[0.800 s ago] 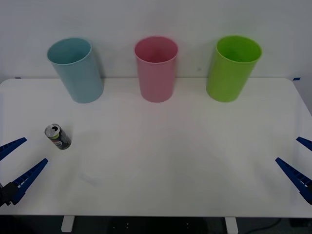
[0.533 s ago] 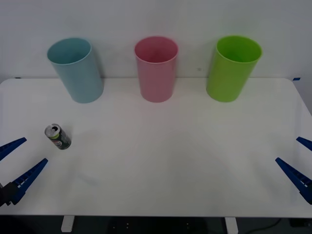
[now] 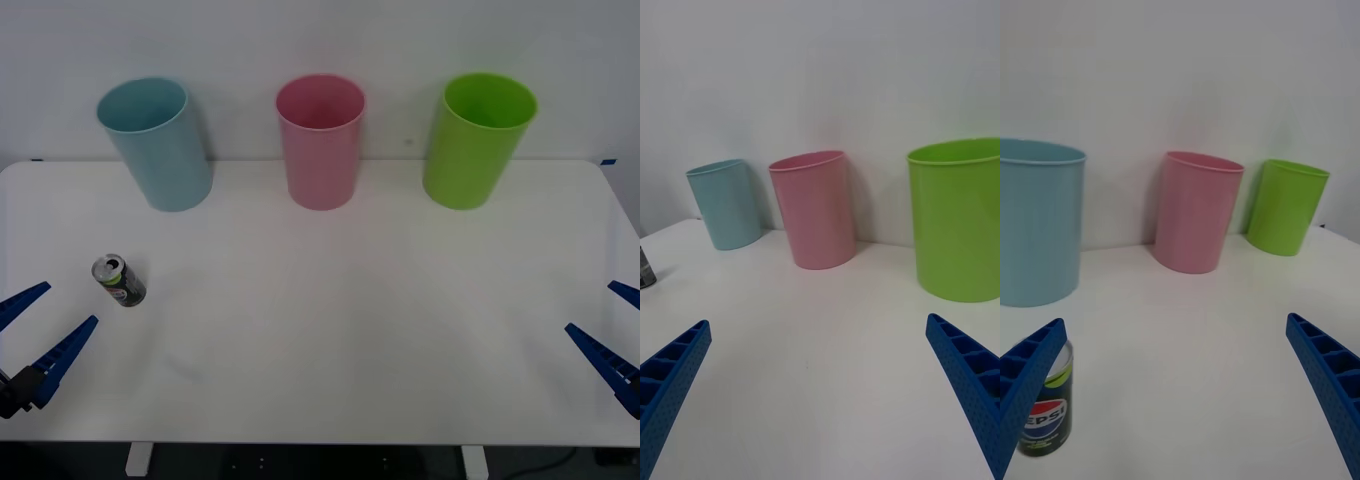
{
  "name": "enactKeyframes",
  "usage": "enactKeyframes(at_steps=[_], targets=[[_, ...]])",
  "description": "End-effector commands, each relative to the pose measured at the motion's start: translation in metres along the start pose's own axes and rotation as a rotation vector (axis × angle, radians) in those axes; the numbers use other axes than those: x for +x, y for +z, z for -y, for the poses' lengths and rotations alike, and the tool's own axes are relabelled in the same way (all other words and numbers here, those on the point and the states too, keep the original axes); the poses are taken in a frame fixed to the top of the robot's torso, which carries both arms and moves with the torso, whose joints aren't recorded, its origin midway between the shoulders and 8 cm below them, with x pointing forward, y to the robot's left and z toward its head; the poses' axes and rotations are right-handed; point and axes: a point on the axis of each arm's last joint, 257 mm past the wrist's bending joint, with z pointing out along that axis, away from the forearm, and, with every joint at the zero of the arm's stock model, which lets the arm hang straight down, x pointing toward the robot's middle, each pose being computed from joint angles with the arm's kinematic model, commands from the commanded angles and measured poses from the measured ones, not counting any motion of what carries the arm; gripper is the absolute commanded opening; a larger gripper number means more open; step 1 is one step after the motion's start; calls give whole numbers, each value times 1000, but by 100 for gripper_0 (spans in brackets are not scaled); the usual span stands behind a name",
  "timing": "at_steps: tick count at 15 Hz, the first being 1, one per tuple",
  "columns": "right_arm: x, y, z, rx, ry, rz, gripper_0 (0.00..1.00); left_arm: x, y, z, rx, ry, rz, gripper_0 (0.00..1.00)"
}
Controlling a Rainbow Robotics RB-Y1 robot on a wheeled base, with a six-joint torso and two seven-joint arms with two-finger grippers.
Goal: Grasp the object on the table and drop it into the matching bin: aluminum can to the light blue bin, PET bottle to the pink bin.
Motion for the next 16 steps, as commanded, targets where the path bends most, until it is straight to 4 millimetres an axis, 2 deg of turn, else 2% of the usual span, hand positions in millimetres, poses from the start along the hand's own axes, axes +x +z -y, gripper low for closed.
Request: enactKeyframes(at_steps=[1,5,11,16], targets=[[0,0,0,0,0,0,100,9,-3,-18,-78,18,-27,100],[0,0,0,0,0,0,100,27,-17,-36,-179,21,-70,100],[0,0,0,0,0,0,100,60,-38,-57,-319,127,-164,100],[0,0,0,0,0,0,100,90,-47,-64,-397,36,-179,100]])
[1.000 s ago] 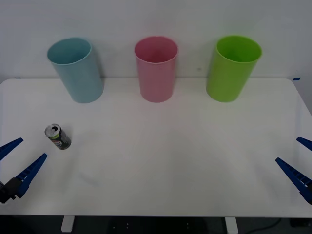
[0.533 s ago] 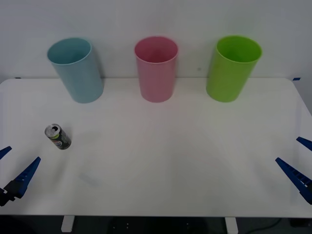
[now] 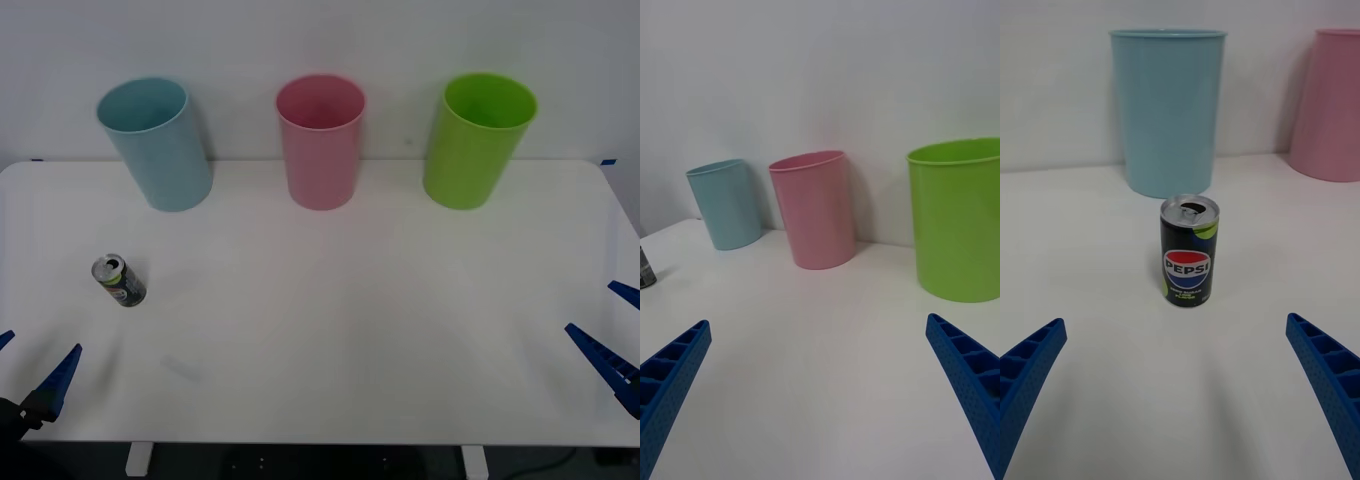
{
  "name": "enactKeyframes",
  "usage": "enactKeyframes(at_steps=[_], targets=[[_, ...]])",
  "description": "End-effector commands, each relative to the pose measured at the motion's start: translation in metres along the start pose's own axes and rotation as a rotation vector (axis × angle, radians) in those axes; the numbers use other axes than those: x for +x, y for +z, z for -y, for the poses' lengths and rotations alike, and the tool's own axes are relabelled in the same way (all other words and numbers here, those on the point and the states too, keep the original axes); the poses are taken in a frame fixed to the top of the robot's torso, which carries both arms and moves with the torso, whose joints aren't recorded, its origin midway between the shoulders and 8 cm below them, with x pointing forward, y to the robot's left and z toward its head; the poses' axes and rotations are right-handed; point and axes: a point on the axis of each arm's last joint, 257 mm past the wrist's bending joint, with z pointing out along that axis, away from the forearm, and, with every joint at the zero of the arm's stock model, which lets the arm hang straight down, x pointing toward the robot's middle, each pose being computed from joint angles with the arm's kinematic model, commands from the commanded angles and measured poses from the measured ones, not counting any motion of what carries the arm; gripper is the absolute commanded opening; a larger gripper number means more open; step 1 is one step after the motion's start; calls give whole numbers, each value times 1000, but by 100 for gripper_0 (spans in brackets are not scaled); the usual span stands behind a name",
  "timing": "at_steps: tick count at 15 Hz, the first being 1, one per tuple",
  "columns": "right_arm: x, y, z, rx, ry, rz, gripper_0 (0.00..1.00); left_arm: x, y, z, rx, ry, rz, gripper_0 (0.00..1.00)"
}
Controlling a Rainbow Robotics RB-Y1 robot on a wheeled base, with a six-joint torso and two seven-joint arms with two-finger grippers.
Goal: Grasp the object on the table and drop it into the matching bin: aluminum can to the light blue bin, PET bottle to the pink bin.
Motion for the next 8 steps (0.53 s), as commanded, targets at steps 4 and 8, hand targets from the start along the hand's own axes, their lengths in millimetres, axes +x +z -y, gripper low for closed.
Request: enactKeyframes(at_steps=[4,8], targets=[[0,0,0,0,0,0,100,17,6,2,-36,-101,2,100],[0,0,0,0,0,0,100,26,10,3,-63,-96,0,100]])
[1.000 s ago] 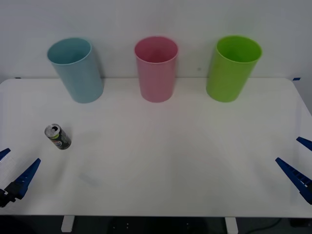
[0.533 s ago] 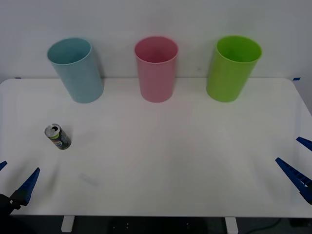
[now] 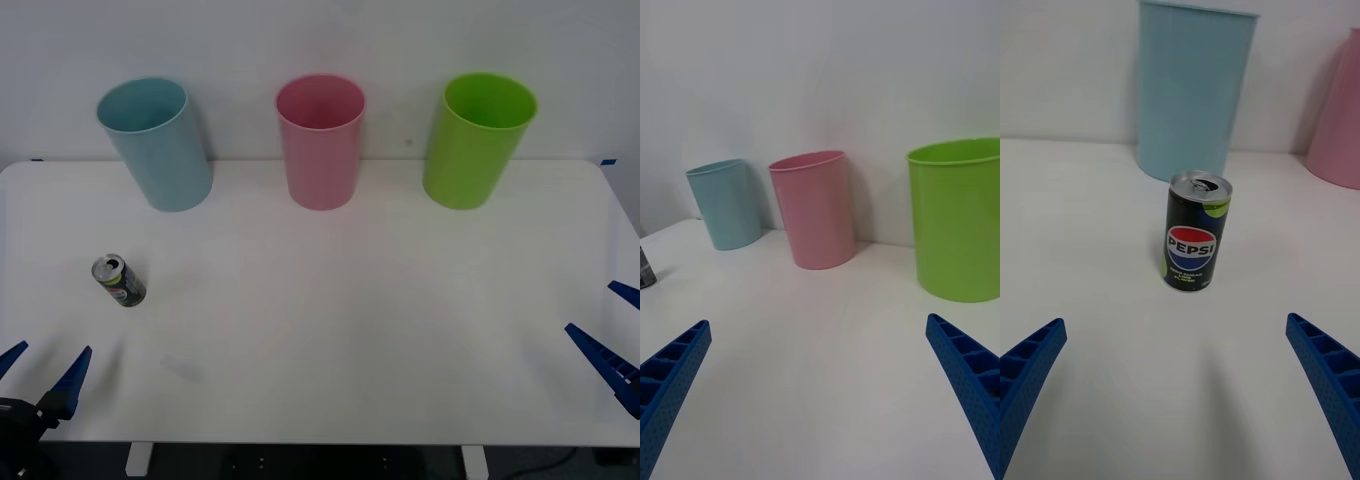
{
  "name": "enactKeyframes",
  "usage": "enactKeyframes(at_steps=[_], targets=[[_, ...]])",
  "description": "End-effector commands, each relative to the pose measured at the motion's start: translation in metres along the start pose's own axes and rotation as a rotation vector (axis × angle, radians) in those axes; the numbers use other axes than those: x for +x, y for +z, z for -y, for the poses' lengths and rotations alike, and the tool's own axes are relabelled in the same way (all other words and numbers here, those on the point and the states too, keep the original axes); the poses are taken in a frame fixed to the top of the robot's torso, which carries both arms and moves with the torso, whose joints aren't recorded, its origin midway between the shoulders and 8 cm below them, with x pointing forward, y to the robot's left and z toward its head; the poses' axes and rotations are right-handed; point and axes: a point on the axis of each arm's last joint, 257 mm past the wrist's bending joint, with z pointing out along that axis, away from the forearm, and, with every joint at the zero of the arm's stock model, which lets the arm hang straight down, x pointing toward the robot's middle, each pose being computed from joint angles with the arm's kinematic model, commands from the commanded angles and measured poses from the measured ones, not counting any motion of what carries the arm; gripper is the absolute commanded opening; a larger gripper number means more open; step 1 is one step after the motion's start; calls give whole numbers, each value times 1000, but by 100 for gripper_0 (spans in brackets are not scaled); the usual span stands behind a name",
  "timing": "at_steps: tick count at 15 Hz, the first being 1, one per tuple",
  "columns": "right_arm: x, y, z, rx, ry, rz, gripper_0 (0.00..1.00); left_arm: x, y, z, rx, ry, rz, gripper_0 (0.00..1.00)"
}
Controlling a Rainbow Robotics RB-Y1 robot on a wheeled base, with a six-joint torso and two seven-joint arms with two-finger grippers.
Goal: Grasp the object on the table and drop it into the matching bin: aluminum can to the light blue bin, PET bottle to the pink bin.
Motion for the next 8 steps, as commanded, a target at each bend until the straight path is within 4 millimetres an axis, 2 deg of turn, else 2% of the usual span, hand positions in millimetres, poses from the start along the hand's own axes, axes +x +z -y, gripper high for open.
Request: enactKeyframes(at_steps=[1,5,8], targets=[[0,0,0,0,0,0,100,6,6,-2,-32,35,4,100],[0,0,0,0,0,0,100,19,35,-4,-41,77,4,100],[0,0,0,0,0,0,100,21,51,-1,-34,71,8,100]])
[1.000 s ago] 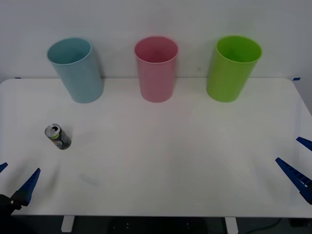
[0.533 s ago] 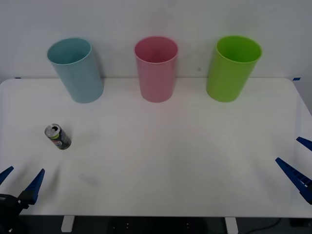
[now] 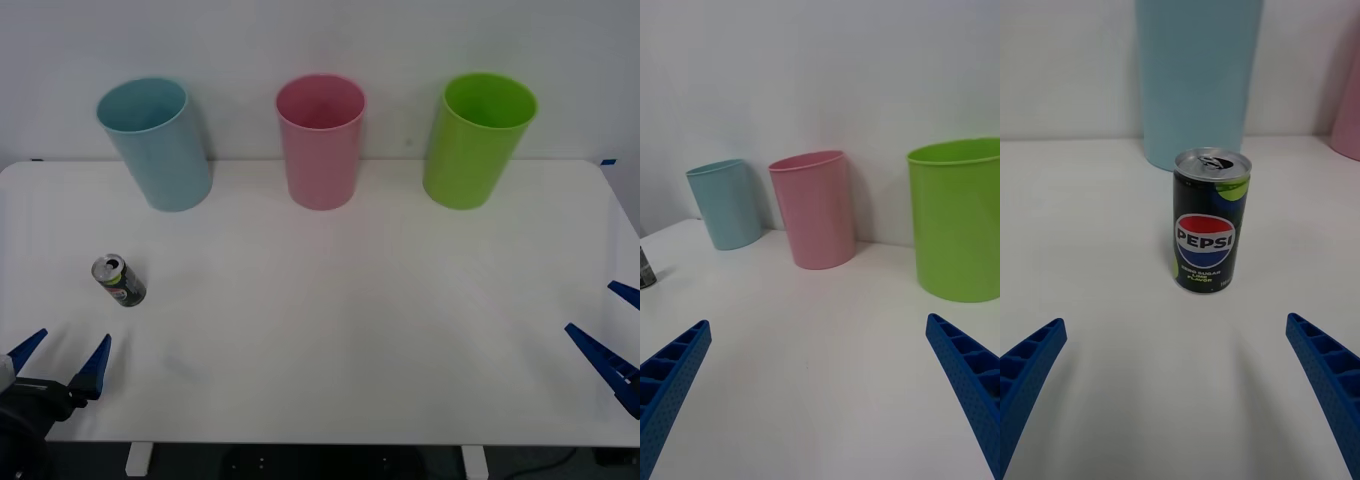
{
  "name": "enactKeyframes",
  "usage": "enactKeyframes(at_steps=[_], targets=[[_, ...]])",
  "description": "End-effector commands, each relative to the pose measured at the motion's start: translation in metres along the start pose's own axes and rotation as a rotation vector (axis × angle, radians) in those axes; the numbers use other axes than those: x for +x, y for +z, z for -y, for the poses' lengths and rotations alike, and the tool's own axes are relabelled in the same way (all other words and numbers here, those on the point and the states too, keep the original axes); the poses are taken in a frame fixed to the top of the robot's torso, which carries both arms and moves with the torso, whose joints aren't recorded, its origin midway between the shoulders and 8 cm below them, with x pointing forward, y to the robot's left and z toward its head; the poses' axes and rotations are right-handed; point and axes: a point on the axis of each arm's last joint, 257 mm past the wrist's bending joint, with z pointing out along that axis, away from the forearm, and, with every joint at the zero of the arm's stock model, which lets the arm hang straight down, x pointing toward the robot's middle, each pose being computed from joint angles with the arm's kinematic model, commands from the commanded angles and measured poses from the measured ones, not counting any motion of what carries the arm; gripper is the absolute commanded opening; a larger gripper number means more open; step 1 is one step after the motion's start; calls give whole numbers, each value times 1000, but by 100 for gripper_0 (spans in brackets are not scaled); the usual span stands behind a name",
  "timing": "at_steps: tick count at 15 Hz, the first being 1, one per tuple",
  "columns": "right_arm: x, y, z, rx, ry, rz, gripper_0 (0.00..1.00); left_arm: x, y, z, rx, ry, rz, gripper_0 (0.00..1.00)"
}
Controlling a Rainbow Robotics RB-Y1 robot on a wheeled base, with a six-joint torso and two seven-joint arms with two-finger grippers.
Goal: Grasp the object on the table and drop it into the matching bin: aluminum can to the light blue bin, PET bottle to the pink bin.
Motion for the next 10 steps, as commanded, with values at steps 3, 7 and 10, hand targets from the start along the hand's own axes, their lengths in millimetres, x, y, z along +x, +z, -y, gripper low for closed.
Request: enactKeyframes(at_steps=[3,7,10], targets=[[0,0,0,0,0,0,100,0,25,8,-8,-13,1,100],[0,0,0,0,0,0,100,-1,46,14,-2,-26,7,100],[0,0,0,0,0,0,100,-2,60,17,3,-34,12,100]])
